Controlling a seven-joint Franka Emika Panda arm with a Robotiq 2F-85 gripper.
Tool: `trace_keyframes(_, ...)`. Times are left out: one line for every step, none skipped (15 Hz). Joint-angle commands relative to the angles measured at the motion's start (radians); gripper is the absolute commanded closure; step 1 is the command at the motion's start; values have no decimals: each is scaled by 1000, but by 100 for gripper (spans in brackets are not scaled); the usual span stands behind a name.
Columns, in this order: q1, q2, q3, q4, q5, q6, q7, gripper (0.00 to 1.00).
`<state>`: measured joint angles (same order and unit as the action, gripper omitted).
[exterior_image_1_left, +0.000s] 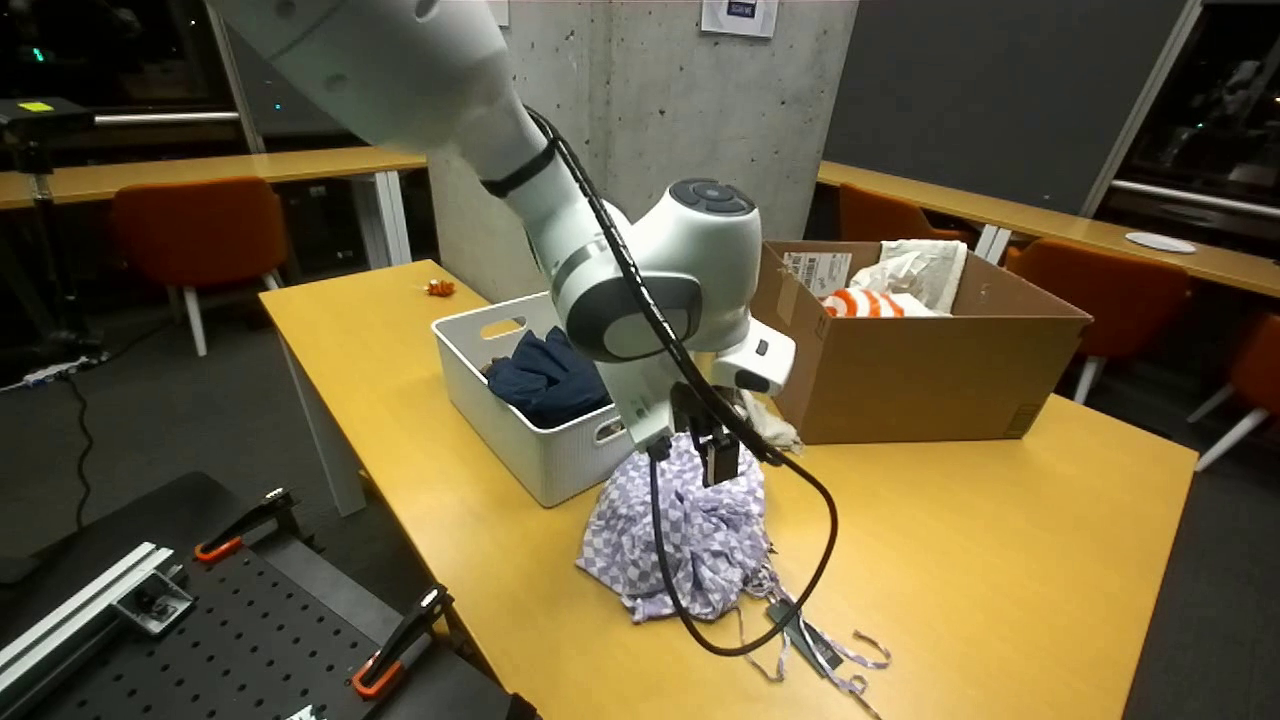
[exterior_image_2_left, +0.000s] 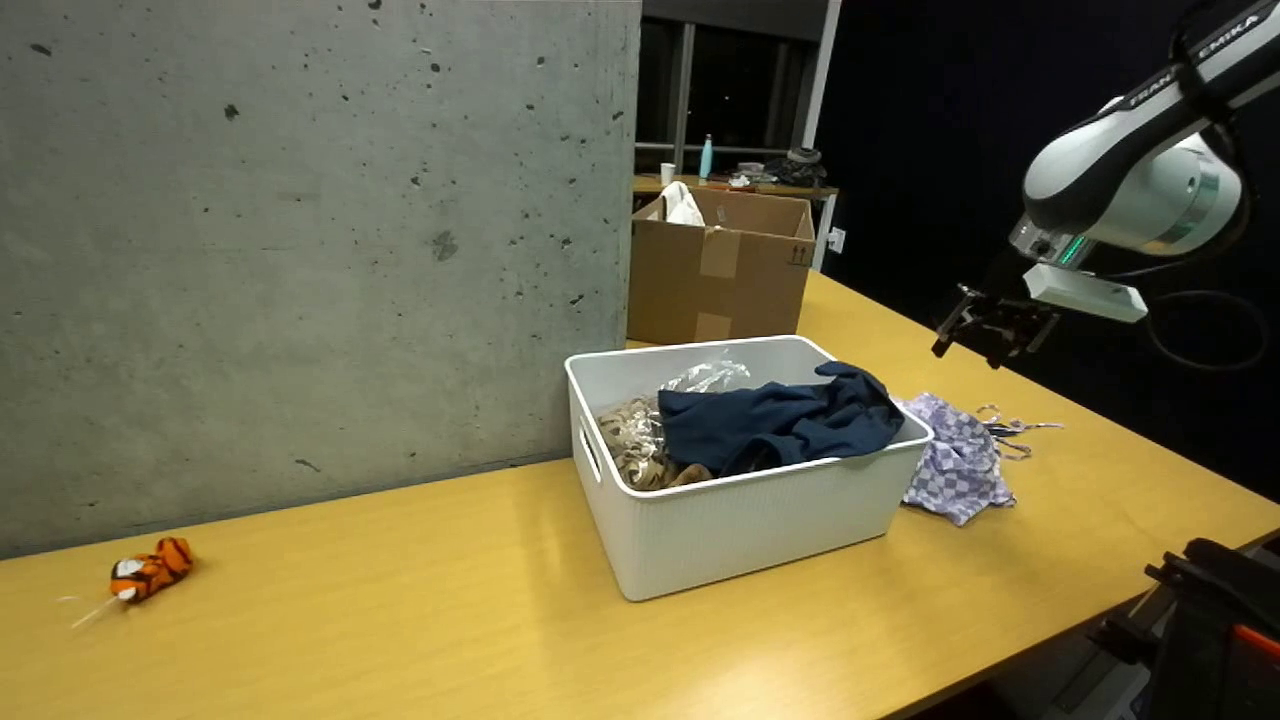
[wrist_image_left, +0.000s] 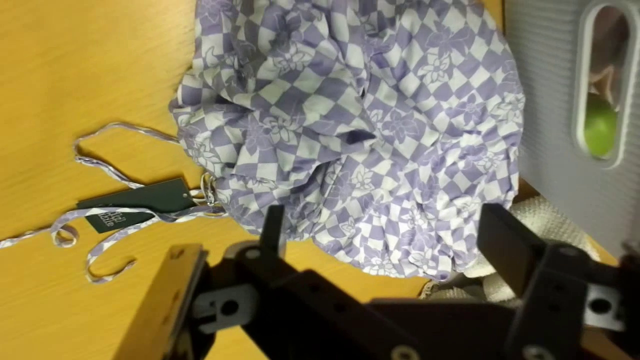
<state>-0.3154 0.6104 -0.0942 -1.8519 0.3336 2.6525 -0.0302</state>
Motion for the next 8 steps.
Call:
trace_keyframes(19, -165, -22, -143, -40, -47, 24, 0)
trace_keyframes(21, -192, -25, -162, -44, -61, 26, 0)
trace_keyframes(24, -213, -28, -177, -48, -74, 28, 0)
trace_keyframes(26, -231, -30, -190, -50, -80, 29, 0)
trace_keyframes(27, -246, -32, -204, -52, -84, 29, 0)
trace_keyframes(29, -259, -32, -215, -53, -90, 28, 0)
trace_keyframes(31, -270, -35, -225, -57, -92, 30, 0)
trace_keyframes(35, -276, -37, -232, -62, -96, 36, 0)
